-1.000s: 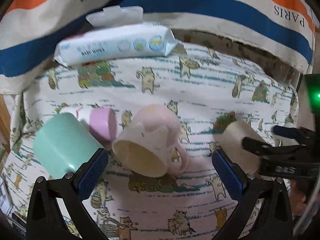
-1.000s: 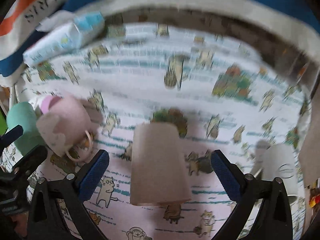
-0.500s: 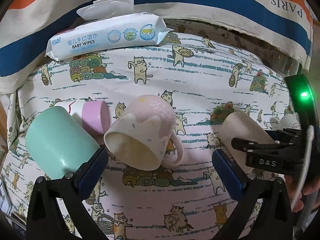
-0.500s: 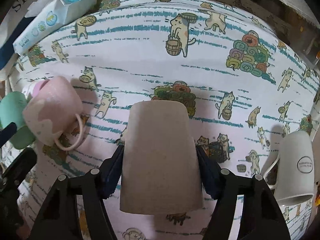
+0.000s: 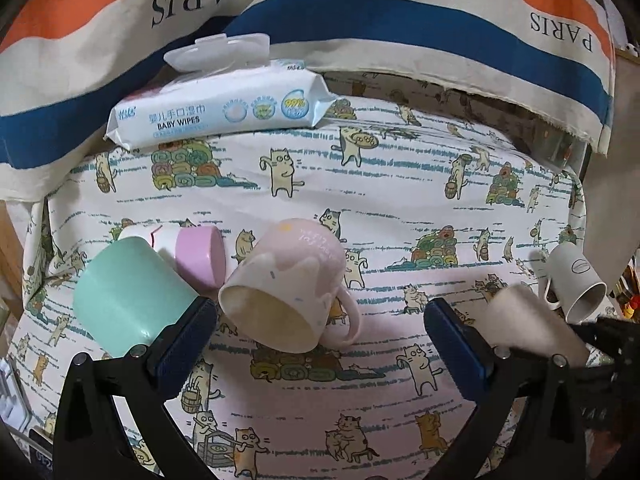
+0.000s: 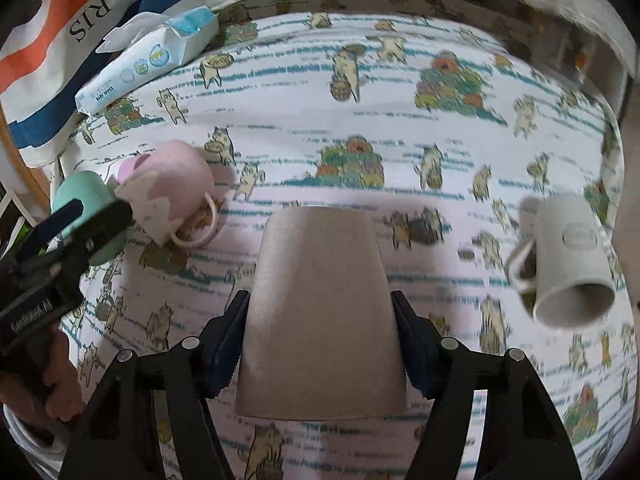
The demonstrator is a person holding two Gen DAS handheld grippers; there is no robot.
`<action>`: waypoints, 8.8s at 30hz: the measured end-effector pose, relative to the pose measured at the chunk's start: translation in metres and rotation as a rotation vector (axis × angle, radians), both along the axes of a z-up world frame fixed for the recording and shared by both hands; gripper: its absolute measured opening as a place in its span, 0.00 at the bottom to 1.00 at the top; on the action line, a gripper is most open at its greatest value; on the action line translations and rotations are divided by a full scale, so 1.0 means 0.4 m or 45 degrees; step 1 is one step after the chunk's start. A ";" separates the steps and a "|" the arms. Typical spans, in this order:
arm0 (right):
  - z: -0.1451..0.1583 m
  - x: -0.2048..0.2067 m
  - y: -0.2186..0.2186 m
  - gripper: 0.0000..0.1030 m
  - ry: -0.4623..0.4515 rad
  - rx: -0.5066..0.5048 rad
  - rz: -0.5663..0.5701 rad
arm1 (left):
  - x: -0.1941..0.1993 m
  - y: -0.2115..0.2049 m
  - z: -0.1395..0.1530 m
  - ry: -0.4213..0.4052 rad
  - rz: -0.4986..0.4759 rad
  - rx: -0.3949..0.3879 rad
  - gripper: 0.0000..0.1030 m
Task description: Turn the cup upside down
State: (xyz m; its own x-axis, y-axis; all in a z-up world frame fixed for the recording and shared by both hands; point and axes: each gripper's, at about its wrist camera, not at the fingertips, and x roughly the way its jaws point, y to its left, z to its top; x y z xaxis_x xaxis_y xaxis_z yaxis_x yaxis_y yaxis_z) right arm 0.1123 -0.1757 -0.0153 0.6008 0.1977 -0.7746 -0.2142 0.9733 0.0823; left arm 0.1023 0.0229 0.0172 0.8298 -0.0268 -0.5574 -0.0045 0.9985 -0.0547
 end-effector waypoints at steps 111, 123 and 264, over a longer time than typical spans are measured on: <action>-0.097 0.009 -0.200 0.77 -0.022 0.126 0.120 | 0.058 -0.365 0.015 0.137 -0.098 0.093 0.64; -0.097 0.011 -0.198 0.77 -0.025 0.126 0.121 | 0.060 -0.379 0.008 0.094 -0.144 0.102 0.84; 0.049 -0.287 -0.131 0.99 -0.800 0.023 -0.089 | -0.291 -0.105 -0.038 -0.357 0.154 0.082 1.00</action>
State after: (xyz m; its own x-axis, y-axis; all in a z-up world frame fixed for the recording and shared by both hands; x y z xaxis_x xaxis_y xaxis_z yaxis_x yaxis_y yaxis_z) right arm -0.0025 -0.2281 0.0042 0.9518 0.1515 -0.2668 -0.1631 0.9864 -0.0216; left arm -0.0142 -0.0192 0.0019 0.9464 0.1093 -0.3040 -0.1170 0.9931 -0.0071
